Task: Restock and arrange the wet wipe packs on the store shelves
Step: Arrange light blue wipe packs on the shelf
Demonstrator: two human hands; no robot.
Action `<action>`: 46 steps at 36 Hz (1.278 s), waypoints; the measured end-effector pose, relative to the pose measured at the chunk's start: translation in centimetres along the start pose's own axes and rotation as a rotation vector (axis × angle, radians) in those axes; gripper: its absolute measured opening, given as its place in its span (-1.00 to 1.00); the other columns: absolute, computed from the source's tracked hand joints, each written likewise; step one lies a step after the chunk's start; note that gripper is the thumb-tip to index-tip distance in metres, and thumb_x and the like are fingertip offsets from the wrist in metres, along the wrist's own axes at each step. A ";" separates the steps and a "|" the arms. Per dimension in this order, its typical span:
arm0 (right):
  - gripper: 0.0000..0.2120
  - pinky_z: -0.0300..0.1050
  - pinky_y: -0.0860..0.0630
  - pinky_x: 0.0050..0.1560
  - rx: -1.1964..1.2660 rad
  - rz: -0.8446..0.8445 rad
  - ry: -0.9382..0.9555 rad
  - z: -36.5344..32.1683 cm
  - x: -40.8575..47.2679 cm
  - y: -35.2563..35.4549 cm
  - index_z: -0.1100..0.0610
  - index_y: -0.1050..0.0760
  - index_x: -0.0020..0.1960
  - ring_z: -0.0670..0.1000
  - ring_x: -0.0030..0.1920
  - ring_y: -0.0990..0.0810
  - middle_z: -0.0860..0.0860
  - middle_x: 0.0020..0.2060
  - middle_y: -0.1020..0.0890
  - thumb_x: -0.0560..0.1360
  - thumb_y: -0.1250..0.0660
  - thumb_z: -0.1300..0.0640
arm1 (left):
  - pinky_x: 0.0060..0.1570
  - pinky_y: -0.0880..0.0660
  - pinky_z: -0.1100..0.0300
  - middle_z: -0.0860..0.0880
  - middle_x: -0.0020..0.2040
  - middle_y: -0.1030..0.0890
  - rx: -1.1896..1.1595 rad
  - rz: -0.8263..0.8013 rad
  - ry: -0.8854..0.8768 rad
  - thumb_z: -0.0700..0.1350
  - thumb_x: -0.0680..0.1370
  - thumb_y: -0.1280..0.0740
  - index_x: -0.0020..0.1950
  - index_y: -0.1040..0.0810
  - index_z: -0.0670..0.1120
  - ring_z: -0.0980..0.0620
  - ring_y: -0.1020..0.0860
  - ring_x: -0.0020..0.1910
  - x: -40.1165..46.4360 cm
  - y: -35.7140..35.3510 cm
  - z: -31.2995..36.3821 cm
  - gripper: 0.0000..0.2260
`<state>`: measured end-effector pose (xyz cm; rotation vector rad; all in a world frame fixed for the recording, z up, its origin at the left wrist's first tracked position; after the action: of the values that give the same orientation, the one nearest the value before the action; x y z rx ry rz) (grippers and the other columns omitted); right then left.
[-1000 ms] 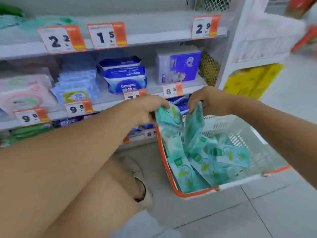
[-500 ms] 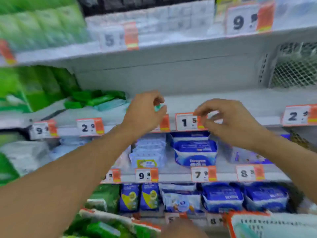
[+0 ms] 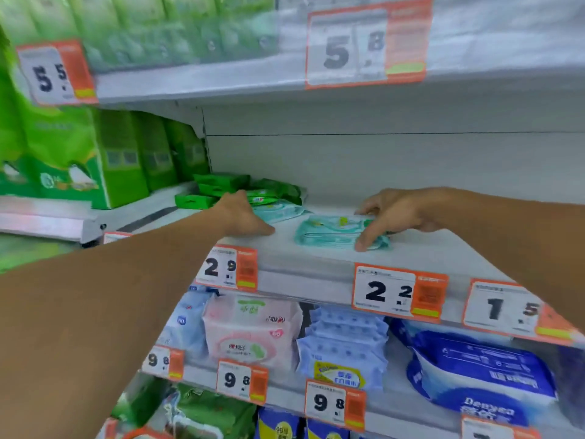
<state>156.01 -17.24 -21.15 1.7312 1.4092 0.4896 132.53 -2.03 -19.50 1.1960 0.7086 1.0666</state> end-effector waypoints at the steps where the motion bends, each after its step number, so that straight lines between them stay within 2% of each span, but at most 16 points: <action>1: -0.26 -0.13 -0.49 0.27 -0.015 0.014 0.022 0.0 0.6 0.0 0.07 -0.53 0.26 -0.01 0.14 -0.60 -0.03 0.14 -0.63 0.13 -0.69 0.01 | 0.37 -0.38 0.06 -0.20 0.48 -0.28 0.010 0.008 0.010 0.29 0.37 -0.48 0.55 -0.17 -0.16 -0.17 -0.35 0.43 0.7 -0.3 -0.1 -0.06; 3: -0.22 -0.09 -0.49 0.31 -0.016 0.043 0.059 -0.1 1.5 -0.3 0.04 -0.57 0.26 -0.02 0.13 -0.62 -0.07 0.12 -0.66 0.08 -0.68 -0.07 | 0.38 -0.36 0.06 -0.23 0.47 -0.27 0.048 0.017 0.017 0.34 0.42 -0.40 0.53 -0.19 -0.18 -0.19 -0.32 0.44 1.6 -0.7 0.1 -0.10; 7: -0.57 -0.12 -0.55 0.21 -0.002 0.036 0.127 -1.4 2.5 -0.8 0.02 -0.64 0.11 -0.03 0.05 -0.67 -0.08 0.00 -0.72 0.28 -0.63 0.06 | 0.45 -0.25 0.06 -0.20 0.53 -0.25 0.092 -0.003 -0.069 0.33 0.60 -0.07 0.56 -0.17 -0.22 -0.18 -0.22 0.51 1.7 -1.1 1.6 -0.25; 12: -0.64 -0.17 -0.54 0.17 0.031 -0.024 0.109 -2.2 1.6 -1.4 0.06 -0.62 0.12 0.00 0.06 -0.67 -0.02 0.01 -0.72 0.35 -0.59 0.19 | 0.31 -0.33 0.10 -0.14 0.54 -0.25 0.106 -0.102 -0.097 0.35 0.53 -0.22 0.56 -0.11 -0.20 -0.15 -0.32 0.46 0.8 -1.2 1.8 -0.17; 15: -0.61 -0.19 -0.56 0.11 0.077 -0.047 0.103 -2.3 -0.2 -1.8 0.10 -0.60 0.14 0.00 0.03 -0.68 0.03 0.04 -0.71 0.35 -0.57 0.29 | 0.03 -0.41 0.16 -0.11 0.19 -0.47 -0.016 -0.138 -0.050 0.27 0.46 -0.40 0.21 -0.44 -0.18 -0.08 -0.48 0.10 -0.6 -1.0 1.5 -0.41; 17: -0.54 -0.18 -0.57 0.08 0.119 0.020 0.145 -2.2 -1.8 -1.4 0.11 -0.58 0.15 0.00 0.00 -0.67 0.04 0.05 -0.69 0.31 -0.58 0.36 | -0.06 -0.43 0.18 -0.08 0.05 -0.50 -0.110 -0.117 -0.025 0.21 0.43 -0.47 -0.06 -0.45 -0.15 -0.05 -0.49 -0.01 -2.0 -0.6 1.1 -0.55; 19: -0.42 -0.11 -0.57 0.09 0.143 0.181 0.225 -2.3 -4.0 0.0 0.09 -0.56 0.18 0.00 -0.02 -0.64 0.06 0.07 -0.66 0.23 -0.60 0.41 | -0.04 -0.51 0.18 -0.09 0.07 -0.56 -0.199 -0.050 -0.023 0.29 0.23 -0.50 0.03 -0.52 -0.16 -0.07 -0.55 0.02 -3.7 0.5 0.7 -0.38; 21: -0.37 0.00 -0.56 0.13 0.118 0.352 0.339 -2.6 -7.0 1.6 0.12 -0.57 0.16 0.04 -0.01 -0.62 0.14 0.08 -0.63 0.15 -0.62 0.42 | 0.04 -0.54 0.16 -0.08 0.07 -0.55 -0.241 0.166 -0.090 0.35 0.00 -0.46 0.10 -0.55 -0.11 -0.07 -0.56 0.04 -5.5 3.1 0.9 -0.20; 23: -0.28 -0.06 -0.51 0.21 0.030 0.477 0.431 -3.0 -10.3 2.8 0.09 -0.56 0.21 0.08 0.07 -0.58 0.11 0.11 -0.55 0.09 -0.63 0.41 | 0.06 -0.45 0.19 -0.05 0.04 -0.44 -0.303 0.372 -0.258 0.18 0.10 -0.58 0.15 -0.51 -0.12 -0.06 -0.48 0.08 -8.4 5.6 2.0 -0.28; 25: -0.22 -0.29 -0.43 0.20 -0.006 0.555 0.510 -3.2 -13.6 3.7 0.03 -0.54 0.25 0.05 0.12 -0.54 0.08 0.14 -0.49 0.09 -0.62 0.42 | -0.10 -0.37 0.23 -0.01 0.00 -0.46 -0.410 0.520 -0.401 -0.02 0.19 -0.63 0.17 -0.45 -0.09 -0.04 -0.49 0.00 -12.5 7.4 2.9 -0.37; 27: -0.23 -0.44 -0.42 0.11 0.032 0.591 0.557 -3.1 -17.1 4.3 -0.05 -0.52 0.22 0.02 0.10 -0.55 0.09 0.17 -0.48 0.12 -0.60 0.44 | -0.30 -0.36 0.28 0.10 -0.13 -0.54 -0.506 0.578 -0.449 -0.03 0.19 -0.62 0.10 -0.38 0.00 0.03 -0.54 -0.17 -16.5 7.9 3.3 -0.39; 29: -0.24 -0.43 -0.46 0.05 0.046 0.608 0.584 -2.6 -20.1 4.8 -0.13 -0.50 0.20 -0.03 0.08 -0.58 0.07 0.17 -0.50 0.13 -0.60 0.40 | -0.37 -0.42 0.23 0.14 -0.22 -0.55 -0.538 0.565 -0.482 0.00 0.17 -0.63 0.05 -0.32 0.03 0.03 -0.57 -0.26 -19.5 7.3 4.2 -0.38; 33: -0.24 -0.27 -0.57 0.02 0.065 0.600 0.573 -0.8 -24.8 5.2 -0.15 -0.49 0.22 -0.05 0.01 -0.61 0.03 0.14 -0.55 0.12 -0.61 0.31 | -0.30 -0.58 0.03 0.08 -0.12 -0.63 -0.599 0.454 -0.504 0.02 0.15 -0.61 0.18 -0.25 0.11 0.00 -0.64 -0.21 -23.8 4.6 6.2 -0.25; 38: -0.26 -0.31 -0.61 -0.15 0.224 0.554 0.571 1.1 -29.9 6.1 0.02 -0.50 0.21 -0.21 -0.14 -0.64 -0.02 0.02 -0.63 0.19 -0.55 0.57 | -0.27 -0.56 0.32 0.19 -0.06 -0.63 -0.650 0.300 -0.539 -0.01 0.17 -0.65 0.23 -0.37 0.08 0.33 -0.61 -0.17 -26.7 1.6 8.6 -0.28; 43: -0.25 -0.20 -0.62 0.02 0.192 0.312 0.489 2.7 -33.4 4.7 0.05 -0.48 0.28 -0.07 -0.01 -0.65 0.04 0.06 -0.63 0.21 -0.57 0.53 | -0.23 -0.62 0.16 0.16 -0.09 -0.66 -0.696 0.188 -0.557 0.00 0.19 -0.66 0.05 -0.47 0.07 0.27 -0.62 -0.17 -29.0 0.4 11.5 -0.46; 46: -0.25 -0.09 -0.65 0.05 0.119 0.245 0.386 5.2 -35.2 3.5 0.00 -0.48 0.28 0.00 0.02 -0.67 -0.01 0.06 -0.63 0.21 -0.60 0.48 | -0.28 -0.56 0.33 0.18 -0.08 -0.64 -0.678 0.032 -0.600 0.01 0.19 -0.67 0.08 -0.45 0.09 0.32 -0.60 -0.19 -31.1 -1.7 15.0 -0.43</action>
<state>151.58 -52.12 -14.46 1.9925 1.5192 0.9310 134.83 -36.54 -20.15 0.8529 -0.1434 0.8068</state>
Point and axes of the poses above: each hand's wrist, its own x-axis towards the middle knuckle, its own y-axis out of the back of the hand, z = x × y, the point moved 10 cm from there along x, towards the middle knuckle
